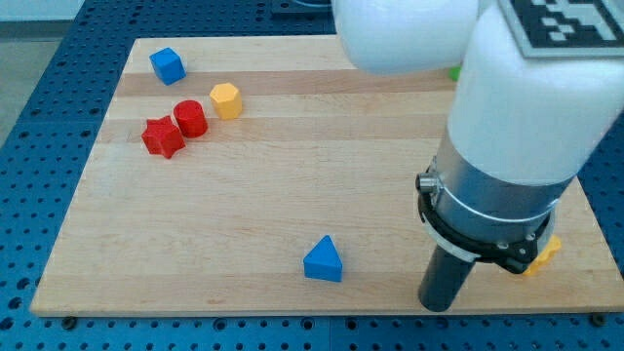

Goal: Move the yellow heart towards the bottom center

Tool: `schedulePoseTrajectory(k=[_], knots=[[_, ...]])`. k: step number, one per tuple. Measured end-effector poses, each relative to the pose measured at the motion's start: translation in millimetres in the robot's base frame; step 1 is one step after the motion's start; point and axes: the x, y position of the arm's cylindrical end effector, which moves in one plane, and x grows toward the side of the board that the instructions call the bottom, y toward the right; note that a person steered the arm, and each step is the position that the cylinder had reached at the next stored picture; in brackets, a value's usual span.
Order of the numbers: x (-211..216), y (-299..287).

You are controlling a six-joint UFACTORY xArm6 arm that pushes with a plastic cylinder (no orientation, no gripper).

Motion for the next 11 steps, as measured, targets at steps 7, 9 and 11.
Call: schedulePoseTrajectory(k=[7,9,11], knots=[[-87.1,120.9],[-88.5,72.2],[-91.2,104.3]])
